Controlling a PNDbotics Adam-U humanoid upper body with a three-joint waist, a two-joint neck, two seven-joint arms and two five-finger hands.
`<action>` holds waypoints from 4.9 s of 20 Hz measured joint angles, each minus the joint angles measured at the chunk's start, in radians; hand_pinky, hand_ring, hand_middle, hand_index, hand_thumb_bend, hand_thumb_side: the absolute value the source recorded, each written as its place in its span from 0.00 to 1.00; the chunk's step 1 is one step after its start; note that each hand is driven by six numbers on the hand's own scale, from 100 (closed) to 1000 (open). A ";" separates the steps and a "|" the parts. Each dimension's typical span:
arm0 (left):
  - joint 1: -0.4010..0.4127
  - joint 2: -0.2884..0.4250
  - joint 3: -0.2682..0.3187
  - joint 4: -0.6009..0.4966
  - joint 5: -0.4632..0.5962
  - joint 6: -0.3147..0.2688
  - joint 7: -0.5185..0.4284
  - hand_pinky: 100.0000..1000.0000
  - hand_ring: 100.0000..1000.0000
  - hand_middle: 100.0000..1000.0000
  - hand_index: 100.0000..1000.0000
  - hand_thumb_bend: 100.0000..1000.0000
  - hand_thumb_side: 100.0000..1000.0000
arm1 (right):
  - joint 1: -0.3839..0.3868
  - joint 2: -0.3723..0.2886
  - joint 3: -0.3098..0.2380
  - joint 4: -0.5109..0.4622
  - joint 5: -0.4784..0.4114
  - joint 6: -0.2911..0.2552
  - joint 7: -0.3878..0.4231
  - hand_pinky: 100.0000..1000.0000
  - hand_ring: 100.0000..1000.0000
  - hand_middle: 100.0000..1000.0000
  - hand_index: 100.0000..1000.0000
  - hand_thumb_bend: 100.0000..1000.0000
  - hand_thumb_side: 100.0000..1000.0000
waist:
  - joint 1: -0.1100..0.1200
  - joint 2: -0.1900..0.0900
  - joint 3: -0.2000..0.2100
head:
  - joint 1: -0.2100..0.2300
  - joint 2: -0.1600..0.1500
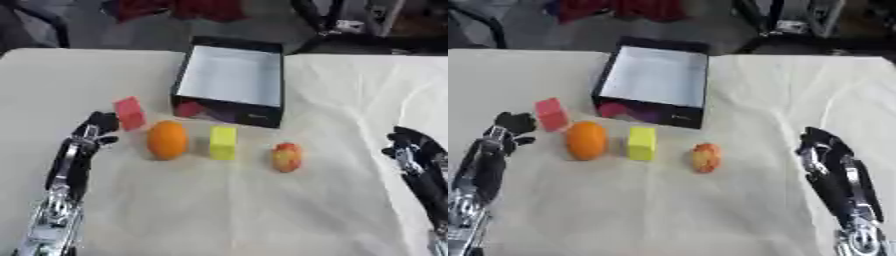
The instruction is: Pick up objects on the table and place them in the box.
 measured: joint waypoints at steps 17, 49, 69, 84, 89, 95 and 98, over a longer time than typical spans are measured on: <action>-0.090 0.185 0.031 -0.018 -0.062 -0.030 -0.025 0.77 0.83 0.79 0.86 0.33 0.77 | 0.000 0.000 0.000 0.001 0.001 0.000 0.000 0.71 0.61 0.67 0.79 0.00 0.65 | 0.004 -0.005 -0.011 | -0.001 0.000; -0.714 0.451 -0.299 0.809 -0.783 -0.329 -0.532 0.74 0.71 0.74 0.87 0.45 0.53 | 0.008 -0.018 0.006 0.012 0.004 -0.002 0.010 0.71 0.61 0.67 0.79 0.00 0.65 | 0.033 -0.031 -0.059 | 0.003 0.000; -0.712 0.387 -0.249 0.901 -0.940 -0.247 -0.338 0.67 0.56 0.60 0.73 0.17 0.29 | 0.004 -0.017 0.006 0.012 0.003 -0.005 0.014 0.71 0.61 0.67 0.79 0.00 0.65 | 0.033 -0.031 -0.061 | 0.003 0.000; -0.746 0.468 -0.231 0.683 -0.826 -0.184 -0.241 0.64 0.42 0.42 0.62 0.05 0.19 | 0.003 -0.017 0.006 0.012 0.002 -0.005 0.014 0.72 0.61 0.67 0.79 0.00 0.65 | 0.033 -0.031 -0.061 | 0.003 0.000; -0.809 0.460 -0.235 0.625 -0.790 -0.164 -0.244 0.66 0.45 0.45 0.65 0.07 0.22 | 0.003 -0.017 0.007 0.013 0.002 -0.005 0.014 0.72 0.61 0.67 0.79 0.00 0.64 | 0.033 -0.035 -0.070 | 0.003 0.000; -0.863 0.338 -0.272 0.665 -0.819 -0.207 -0.263 0.66 0.47 0.48 0.67 0.08 0.25 | -0.001 -0.017 0.019 0.013 -0.002 -0.007 0.024 0.72 0.61 0.67 0.79 0.00 0.65 | 0.033 -0.036 -0.102 | 0.014 0.000; -0.864 0.277 -0.272 0.717 -0.855 -0.219 -0.262 0.67 0.49 0.50 0.68 0.09 0.27 | -0.009 -0.017 0.025 0.013 -0.007 -0.007 0.030 0.72 0.61 0.67 0.79 0.00 0.65 | 0.033 -0.036 -0.116 | 0.023 0.000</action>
